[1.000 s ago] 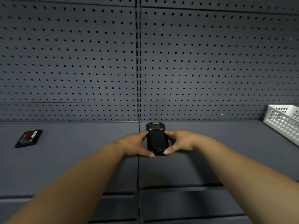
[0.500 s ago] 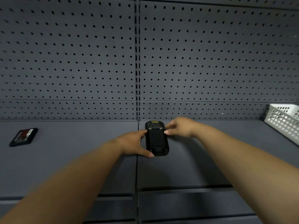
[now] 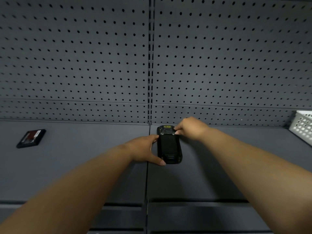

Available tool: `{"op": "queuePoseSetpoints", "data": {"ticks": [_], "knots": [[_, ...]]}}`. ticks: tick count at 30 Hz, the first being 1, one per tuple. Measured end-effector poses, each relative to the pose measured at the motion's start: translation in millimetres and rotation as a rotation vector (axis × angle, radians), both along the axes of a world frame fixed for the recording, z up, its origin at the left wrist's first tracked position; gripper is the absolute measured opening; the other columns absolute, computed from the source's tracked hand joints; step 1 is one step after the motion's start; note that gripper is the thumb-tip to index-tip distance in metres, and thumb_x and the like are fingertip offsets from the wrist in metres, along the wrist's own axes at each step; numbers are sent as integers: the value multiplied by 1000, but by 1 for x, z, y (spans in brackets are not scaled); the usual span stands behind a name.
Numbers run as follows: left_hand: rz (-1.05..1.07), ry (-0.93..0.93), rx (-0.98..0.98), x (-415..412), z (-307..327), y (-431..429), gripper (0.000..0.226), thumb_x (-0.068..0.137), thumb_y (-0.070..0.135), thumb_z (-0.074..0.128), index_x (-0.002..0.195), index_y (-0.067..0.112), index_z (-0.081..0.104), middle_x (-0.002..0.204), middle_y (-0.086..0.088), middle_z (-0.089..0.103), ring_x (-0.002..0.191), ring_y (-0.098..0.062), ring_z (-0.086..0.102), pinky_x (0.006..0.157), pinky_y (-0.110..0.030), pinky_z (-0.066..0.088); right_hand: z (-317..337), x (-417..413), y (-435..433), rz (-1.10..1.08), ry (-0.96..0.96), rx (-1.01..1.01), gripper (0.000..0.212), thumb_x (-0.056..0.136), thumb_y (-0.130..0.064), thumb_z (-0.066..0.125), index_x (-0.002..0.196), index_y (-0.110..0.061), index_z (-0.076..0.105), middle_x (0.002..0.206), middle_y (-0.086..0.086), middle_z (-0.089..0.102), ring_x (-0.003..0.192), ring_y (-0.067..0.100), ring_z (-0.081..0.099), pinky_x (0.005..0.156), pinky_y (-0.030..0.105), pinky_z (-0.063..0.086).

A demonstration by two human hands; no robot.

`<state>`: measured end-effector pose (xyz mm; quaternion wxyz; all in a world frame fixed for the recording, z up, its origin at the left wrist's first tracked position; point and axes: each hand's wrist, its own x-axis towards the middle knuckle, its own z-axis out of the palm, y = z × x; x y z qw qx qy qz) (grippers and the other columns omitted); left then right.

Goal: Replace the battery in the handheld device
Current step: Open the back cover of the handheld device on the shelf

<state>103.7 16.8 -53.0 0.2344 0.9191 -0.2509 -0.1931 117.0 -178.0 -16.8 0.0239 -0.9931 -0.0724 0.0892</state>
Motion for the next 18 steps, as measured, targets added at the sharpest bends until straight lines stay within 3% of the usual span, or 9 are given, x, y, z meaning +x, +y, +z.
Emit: {"op": "queuePoseSetpoints", "data": {"ticks": [6,9,12,18], "knots": [[1,-8,15,2,-3,1,105,62,45,82,147,22,24,151,2,38,138,-16,37,116,-33,30,-1,-1,-3,122,-31,-126,37,99,-25,44,131,-12,56,132,9,61,121,28,55,102,37,43],[-4,-18,29,2,-3,1,105,63,46,81,147,22,22,152,1,37,138,-17,37,115,-32,30,-4,1,-4,185,-53,-235,33,100,-22,39,123,-10,60,114,11,67,102,28,62,81,32,47],[-7,-23,27,2,-2,1,105,63,46,81,147,22,23,152,1,37,138,-17,37,115,-32,31,-6,3,-2,195,-83,-297,27,98,-16,40,110,-8,63,97,13,66,80,26,57,65,28,37],[-10,-24,13,1,-1,1,102,63,44,81,146,24,26,150,3,40,135,-15,40,114,-31,32,-2,8,-8,244,-35,-262,26,98,-19,42,109,-8,63,102,14,67,92,30,64,67,26,36]]}}
